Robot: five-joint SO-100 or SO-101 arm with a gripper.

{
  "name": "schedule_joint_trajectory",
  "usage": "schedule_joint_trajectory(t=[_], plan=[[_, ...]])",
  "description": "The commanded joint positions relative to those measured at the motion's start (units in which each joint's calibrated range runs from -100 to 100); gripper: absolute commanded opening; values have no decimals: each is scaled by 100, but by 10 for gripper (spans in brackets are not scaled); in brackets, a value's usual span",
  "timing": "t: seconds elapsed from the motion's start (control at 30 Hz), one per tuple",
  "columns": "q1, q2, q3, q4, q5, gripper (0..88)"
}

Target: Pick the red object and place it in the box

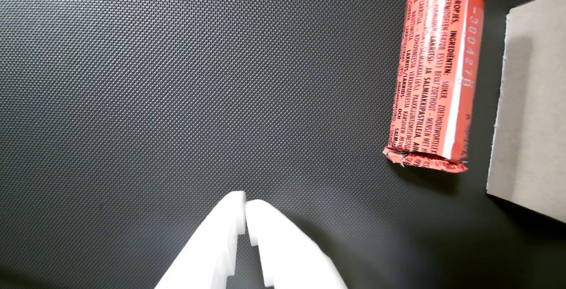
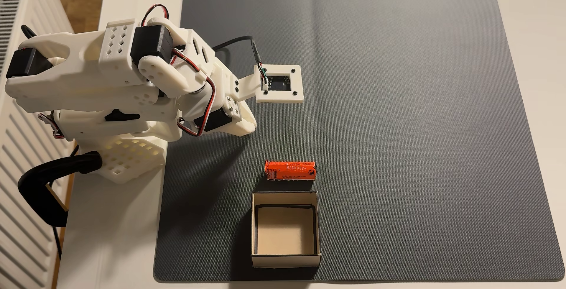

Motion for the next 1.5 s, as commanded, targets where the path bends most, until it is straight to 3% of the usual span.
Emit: schedule_joint_trajectory(t=[0.0,1.3,1.47], plan=[[-7,68,73,83,25,7],[-30,68,73,83,25,7],[-30,59,64,-721,25,7]])
